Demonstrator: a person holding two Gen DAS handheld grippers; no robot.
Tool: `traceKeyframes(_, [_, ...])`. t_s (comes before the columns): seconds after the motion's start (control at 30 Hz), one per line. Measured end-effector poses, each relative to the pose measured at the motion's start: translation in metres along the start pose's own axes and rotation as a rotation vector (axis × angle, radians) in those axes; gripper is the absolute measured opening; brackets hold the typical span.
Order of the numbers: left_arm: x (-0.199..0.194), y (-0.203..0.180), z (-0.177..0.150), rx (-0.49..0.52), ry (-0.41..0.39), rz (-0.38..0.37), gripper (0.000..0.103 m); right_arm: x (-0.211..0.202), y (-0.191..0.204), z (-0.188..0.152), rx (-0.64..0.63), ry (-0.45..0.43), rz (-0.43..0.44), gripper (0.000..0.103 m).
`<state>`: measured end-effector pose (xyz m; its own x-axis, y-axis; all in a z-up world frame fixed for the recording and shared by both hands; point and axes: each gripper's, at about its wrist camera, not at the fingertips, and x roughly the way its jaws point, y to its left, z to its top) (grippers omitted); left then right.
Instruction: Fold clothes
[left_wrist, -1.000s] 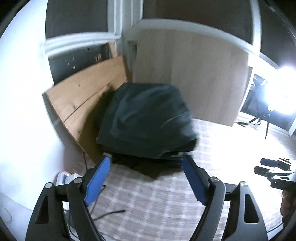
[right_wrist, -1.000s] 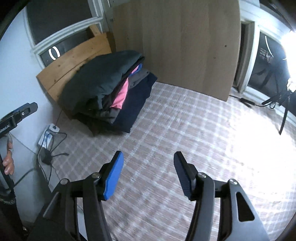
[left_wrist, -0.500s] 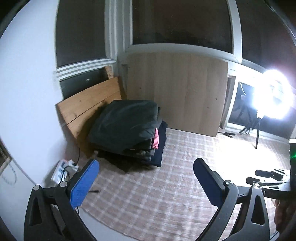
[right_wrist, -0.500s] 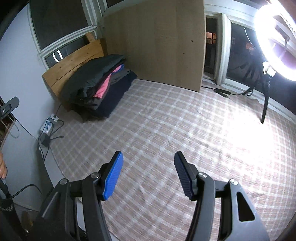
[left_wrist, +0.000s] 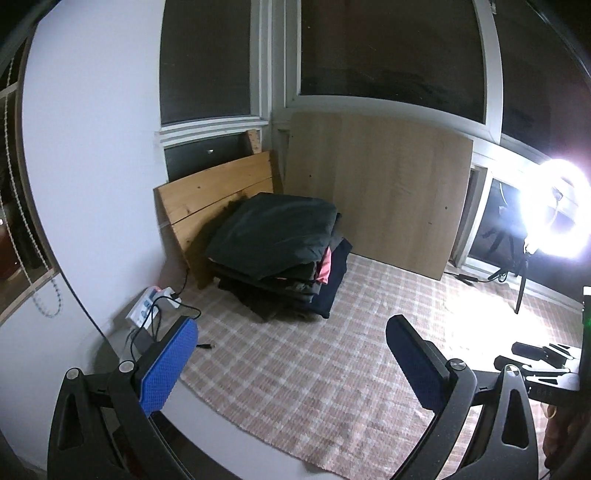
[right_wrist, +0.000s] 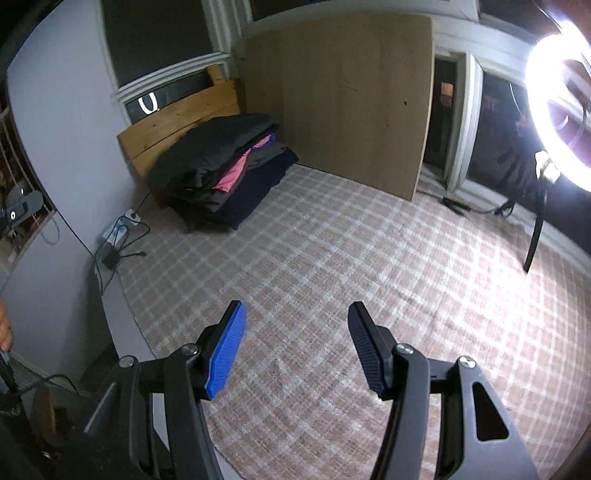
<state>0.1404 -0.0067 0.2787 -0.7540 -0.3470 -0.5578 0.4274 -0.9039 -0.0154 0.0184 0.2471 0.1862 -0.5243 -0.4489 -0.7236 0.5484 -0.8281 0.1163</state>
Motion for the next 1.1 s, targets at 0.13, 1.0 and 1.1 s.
traceKeyframes(0.13, [-0.004,0.001,-0.001,-0.009,-0.002,0.012,0.102,-0.007,0.006,0.002,-0.045,-0.022,-0.009,0.057])
traceKeyframes(1.0, [-0.025,0.006,-0.001,-0.035,-0.042,0.058,0.102,-0.013,0.028,0.004,-0.109,-0.048,0.025,0.057])
traceKeyframes(1.1, [-0.027,0.007,-0.002,-0.040,-0.041,0.066,0.102,-0.011,0.030,0.002,-0.114,-0.043,0.027,0.057])
